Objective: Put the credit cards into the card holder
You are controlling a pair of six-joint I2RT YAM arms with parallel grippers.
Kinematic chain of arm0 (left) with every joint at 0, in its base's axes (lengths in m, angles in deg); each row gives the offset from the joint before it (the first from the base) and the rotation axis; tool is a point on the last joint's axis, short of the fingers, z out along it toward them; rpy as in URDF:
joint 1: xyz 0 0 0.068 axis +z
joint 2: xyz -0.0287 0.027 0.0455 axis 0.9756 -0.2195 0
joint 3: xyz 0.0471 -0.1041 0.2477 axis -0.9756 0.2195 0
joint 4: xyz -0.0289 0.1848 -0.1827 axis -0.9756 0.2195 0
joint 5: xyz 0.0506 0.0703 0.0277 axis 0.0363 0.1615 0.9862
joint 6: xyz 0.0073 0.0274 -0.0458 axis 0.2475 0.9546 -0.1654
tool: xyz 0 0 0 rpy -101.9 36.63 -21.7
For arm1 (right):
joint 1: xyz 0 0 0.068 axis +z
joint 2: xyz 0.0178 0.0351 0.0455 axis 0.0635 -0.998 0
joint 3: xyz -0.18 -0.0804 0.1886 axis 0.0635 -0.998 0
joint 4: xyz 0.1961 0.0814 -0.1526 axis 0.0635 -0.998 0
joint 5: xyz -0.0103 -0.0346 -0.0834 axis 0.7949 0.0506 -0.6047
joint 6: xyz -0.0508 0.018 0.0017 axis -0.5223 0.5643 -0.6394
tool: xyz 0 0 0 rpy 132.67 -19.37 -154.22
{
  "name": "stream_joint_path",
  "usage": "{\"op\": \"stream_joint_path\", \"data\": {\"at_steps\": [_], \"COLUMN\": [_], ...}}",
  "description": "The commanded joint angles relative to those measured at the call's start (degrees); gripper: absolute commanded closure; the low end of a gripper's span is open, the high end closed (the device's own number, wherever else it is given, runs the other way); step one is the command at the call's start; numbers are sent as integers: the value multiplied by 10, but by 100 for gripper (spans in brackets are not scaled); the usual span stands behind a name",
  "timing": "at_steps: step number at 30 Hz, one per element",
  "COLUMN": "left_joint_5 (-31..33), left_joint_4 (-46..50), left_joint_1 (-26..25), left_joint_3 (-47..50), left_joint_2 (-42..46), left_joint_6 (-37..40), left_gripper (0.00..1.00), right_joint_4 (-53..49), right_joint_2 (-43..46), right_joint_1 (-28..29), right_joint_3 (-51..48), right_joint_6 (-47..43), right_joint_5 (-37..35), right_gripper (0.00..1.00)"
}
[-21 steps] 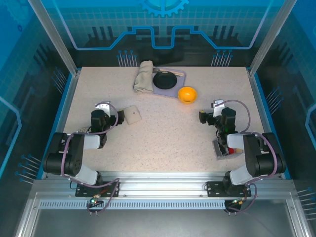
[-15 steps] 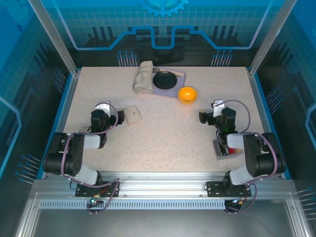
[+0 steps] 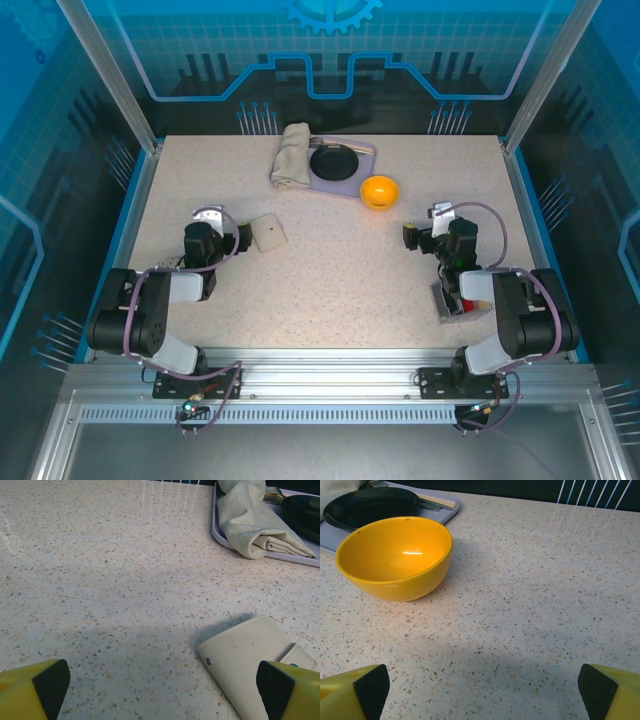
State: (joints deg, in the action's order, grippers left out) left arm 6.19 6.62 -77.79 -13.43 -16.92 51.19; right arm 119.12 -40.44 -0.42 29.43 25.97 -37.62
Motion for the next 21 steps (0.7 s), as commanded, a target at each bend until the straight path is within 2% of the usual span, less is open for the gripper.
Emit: {"op": "stream_joint_path", "data": {"at_steps": [1, 5, 7, 10, 13, 14, 16, 17, 19, 21], "left_joint_5": [-18, 2, 31, 25, 88, 68, -16, -58, -170, -215], "left_joint_4": [-19, -9, 92, 238, 408, 439, 459, 462, 462, 477], "left_joint_1": [-1, -8, -2, 10, 13, 16, 17, 17, 15, 1], "left_joint_3": [2, 21, -3, -34, -86, -98, -106, -112, -137, -175], "left_joint_2": [4, 58, 117, 196, 250, 258, 262, 253, 208, 145], "left_joint_6": [17, 16, -18, -73, -204, -214, -236, -242, -250, -259], "left_gripper": [1, 1, 1, 1, 1, 1, 1, 1, 1, 4], "right_joint_4": [8, 8, -24, -210, -369, -401, -498, -517, -508, -507], "right_joint_2": [1, 24, 53, 120, 172, 182, 187, 182, 167, 151], "right_joint_1": [3, 8, 7, 8, 4, 1, -6, -11, -6, 23], "right_joint_3": [3, -7, 2, 67, 133, 150, 191, 203, 209, 219], "right_joint_6": [-12, -18, -15, 16, 77, 116, 223, 228, 241, 250], "right_joint_5": [-4, -7, -6, -3, 27, 48, 65, 114, 235, 266], "right_gripper": [0, 0, 0, 0, 0, 0, 0, 0, 6, 11]}}
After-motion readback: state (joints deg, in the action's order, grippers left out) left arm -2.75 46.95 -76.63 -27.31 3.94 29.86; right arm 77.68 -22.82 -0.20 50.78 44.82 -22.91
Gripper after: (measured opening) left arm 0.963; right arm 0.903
